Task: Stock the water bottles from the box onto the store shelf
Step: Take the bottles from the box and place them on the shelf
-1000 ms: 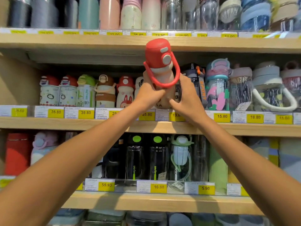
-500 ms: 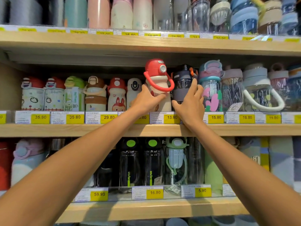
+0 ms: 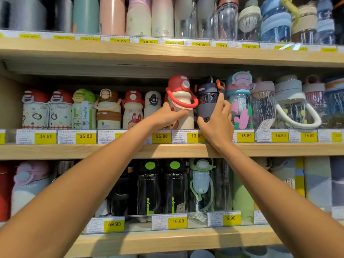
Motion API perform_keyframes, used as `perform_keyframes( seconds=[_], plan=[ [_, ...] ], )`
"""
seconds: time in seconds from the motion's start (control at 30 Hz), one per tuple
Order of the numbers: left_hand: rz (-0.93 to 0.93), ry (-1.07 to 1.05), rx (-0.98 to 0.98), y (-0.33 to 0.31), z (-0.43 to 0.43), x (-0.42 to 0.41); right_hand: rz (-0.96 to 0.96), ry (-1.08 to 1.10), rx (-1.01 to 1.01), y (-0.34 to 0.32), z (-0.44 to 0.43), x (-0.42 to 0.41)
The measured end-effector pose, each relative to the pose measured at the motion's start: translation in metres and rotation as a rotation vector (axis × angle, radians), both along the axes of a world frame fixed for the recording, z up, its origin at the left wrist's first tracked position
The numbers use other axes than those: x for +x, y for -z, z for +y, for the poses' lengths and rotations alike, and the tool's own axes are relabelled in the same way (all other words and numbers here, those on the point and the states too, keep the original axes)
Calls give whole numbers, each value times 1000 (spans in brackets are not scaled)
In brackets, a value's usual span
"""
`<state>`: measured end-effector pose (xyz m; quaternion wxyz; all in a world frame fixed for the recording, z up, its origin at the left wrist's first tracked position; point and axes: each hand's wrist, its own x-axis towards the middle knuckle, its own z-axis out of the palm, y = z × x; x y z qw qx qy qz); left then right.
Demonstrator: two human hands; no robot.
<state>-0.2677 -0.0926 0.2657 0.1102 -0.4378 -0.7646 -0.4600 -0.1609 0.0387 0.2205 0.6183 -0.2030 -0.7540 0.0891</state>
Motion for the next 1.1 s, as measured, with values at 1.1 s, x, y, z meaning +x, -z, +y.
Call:
perform_keyframes(
  seconds=[1.1],
  plan=[
    [-566, 553, 80, 313, 254, 331, 70, -38, -383, 272, 192, 331]
  ],
)
